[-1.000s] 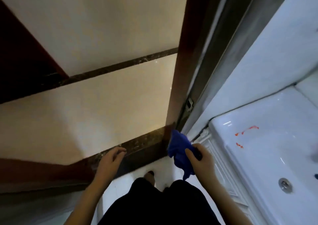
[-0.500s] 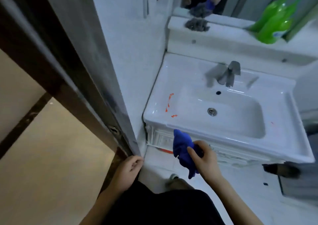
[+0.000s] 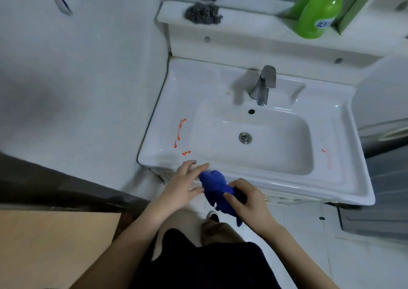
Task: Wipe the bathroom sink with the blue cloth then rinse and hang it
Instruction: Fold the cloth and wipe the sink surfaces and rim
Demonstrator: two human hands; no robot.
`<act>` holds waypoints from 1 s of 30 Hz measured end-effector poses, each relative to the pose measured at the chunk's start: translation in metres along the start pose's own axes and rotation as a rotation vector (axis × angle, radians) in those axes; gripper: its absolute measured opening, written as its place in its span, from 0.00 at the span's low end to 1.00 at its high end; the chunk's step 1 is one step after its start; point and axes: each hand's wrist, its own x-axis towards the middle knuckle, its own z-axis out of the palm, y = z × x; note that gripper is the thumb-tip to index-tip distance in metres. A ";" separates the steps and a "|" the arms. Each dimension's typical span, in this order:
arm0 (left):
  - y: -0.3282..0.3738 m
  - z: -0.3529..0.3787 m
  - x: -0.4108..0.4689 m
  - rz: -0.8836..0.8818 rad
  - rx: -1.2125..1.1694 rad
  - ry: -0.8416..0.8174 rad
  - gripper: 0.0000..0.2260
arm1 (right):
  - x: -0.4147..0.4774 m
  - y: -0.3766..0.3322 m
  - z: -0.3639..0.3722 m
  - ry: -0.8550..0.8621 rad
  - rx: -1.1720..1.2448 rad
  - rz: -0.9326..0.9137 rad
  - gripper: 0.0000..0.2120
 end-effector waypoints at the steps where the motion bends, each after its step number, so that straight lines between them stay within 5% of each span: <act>1: -0.002 0.002 0.008 0.001 0.019 -0.014 0.26 | 0.007 0.003 -0.004 -0.035 0.035 -0.005 0.02; 4: -0.009 0.001 0.025 0.012 0.018 -0.047 0.15 | 0.030 0.014 -0.016 -0.091 0.142 0.042 0.02; 8: -0.007 -0.009 0.035 -0.187 -0.158 -0.108 0.04 | 0.066 0.029 -0.025 -0.147 0.225 0.190 0.04; 15: -0.017 -0.011 0.094 -0.339 -0.154 -0.035 0.05 | 0.141 0.056 -0.018 -0.123 0.008 0.221 0.01; 22: -0.048 0.007 0.126 -0.243 0.067 -0.012 0.09 | 0.168 0.088 -0.001 -0.134 -0.078 0.294 0.05; 27: -0.048 0.001 0.116 -0.042 -0.036 0.035 0.10 | 0.149 0.085 -0.003 -0.142 -0.133 0.119 0.08; 30: -0.046 -0.008 0.098 -0.012 -0.147 -0.124 0.10 | 0.132 0.074 -0.006 -0.227 -0.113 0.015 0.09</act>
